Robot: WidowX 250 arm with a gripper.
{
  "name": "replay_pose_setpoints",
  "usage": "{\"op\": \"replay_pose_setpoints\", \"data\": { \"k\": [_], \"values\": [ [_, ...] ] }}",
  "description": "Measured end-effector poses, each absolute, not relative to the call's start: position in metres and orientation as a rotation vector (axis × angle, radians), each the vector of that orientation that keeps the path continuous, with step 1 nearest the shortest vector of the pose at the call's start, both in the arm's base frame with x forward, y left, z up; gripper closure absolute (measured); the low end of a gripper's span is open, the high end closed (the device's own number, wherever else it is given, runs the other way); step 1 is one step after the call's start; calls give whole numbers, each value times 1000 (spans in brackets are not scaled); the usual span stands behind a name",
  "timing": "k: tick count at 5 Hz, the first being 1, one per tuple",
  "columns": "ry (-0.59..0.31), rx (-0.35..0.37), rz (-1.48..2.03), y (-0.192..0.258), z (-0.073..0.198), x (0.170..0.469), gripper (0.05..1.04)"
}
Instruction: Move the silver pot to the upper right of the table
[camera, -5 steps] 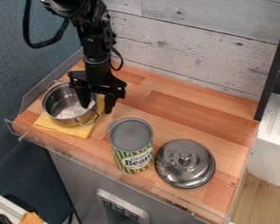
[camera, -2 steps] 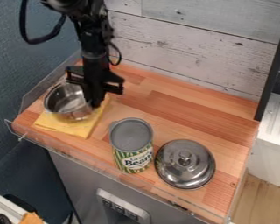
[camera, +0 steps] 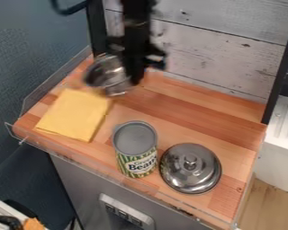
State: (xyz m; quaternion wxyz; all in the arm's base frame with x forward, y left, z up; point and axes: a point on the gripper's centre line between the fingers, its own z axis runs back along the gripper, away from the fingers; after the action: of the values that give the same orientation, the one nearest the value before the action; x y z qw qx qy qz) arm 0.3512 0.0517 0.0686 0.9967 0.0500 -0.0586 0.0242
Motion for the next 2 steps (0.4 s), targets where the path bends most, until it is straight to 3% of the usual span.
{"op": "replay_pose_setpoints", "data": {
  "k": [1,2],
  "values": [
    [-149,56,-51,10,76,367,1012],
    [-98,22,-159,-42,53,368,1012]
  ]
}}
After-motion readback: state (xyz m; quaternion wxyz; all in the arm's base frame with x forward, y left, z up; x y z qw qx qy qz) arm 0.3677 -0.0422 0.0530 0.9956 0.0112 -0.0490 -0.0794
